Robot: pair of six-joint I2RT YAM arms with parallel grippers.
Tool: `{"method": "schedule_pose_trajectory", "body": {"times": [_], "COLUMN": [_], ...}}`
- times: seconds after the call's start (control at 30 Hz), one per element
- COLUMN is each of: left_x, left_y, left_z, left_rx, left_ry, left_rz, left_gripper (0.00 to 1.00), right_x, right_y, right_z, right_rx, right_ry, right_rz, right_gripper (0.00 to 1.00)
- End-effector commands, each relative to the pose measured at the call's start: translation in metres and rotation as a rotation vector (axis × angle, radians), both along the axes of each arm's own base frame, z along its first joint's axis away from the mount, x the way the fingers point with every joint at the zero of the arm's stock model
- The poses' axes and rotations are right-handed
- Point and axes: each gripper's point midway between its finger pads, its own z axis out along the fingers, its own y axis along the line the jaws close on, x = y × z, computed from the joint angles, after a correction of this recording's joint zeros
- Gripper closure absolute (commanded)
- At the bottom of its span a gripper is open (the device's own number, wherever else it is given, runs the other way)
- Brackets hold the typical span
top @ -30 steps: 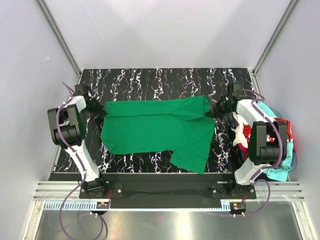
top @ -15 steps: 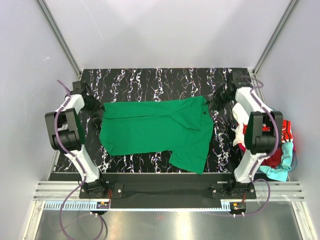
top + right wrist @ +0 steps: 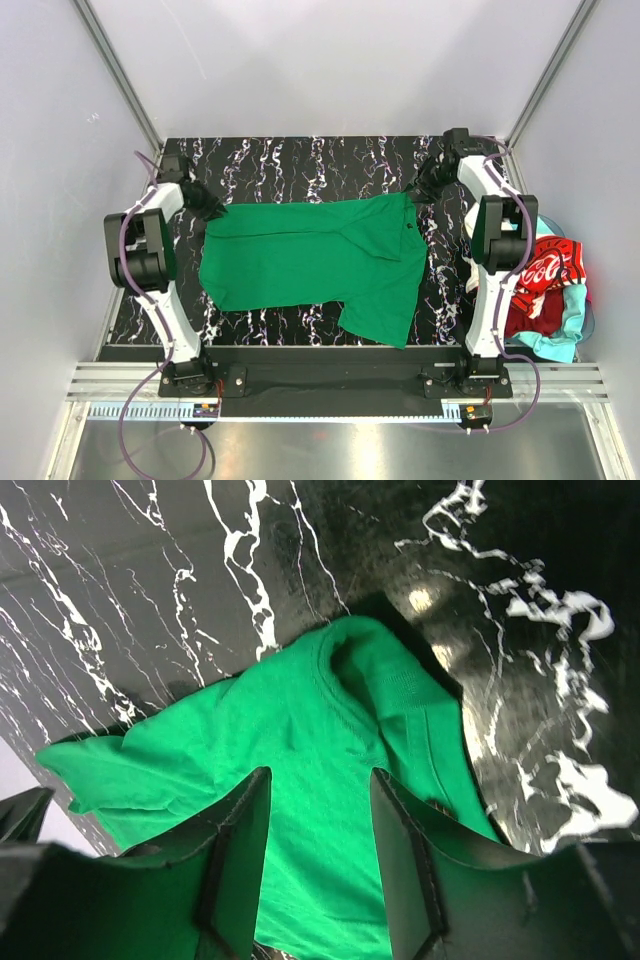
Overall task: Fold and stack the t-shirts
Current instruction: Fold the tshirt
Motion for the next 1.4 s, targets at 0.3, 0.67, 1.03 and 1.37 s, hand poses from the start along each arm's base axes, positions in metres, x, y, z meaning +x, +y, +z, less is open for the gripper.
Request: {"method": "schedule_pose_trajectory", "body": {"times": [0.3, 0.67, 1.03, 1.37], "left_x": [0.011, 0.011, 0.005, 0.027], "left_y": [-0.009, -0.007, 0.001, 0.001], "left_z": [-0.025, -0.033, -0.052, -0.034], "left_rx": [-0.041, -0.04, -0.023, -0.01], "left_ry": [0.031, 0.054, 0.111, 0.035], "left_rz": [-0.01, -0.004, 0.04, 0.001], "left_gripper": [0.75, 0.74, 0.76, 0.7], "right_x": [0.047, 0.055, 0.047, 0.071], "right_y": [0.009, 0.008, -0.072, -0.057], "right_z": [-0.003, -0.017, -0.023, -0.032], "right_rx": [0.062, 0.064, -0.093, -0.018], "right_ry": [-0.074, -0.058, -0.069, -0.071], "right_rz": [0.03, 0.002, -0.441, -0.371], "right_gripper": [0.5, 0.62, 1.0, 1.0]}}
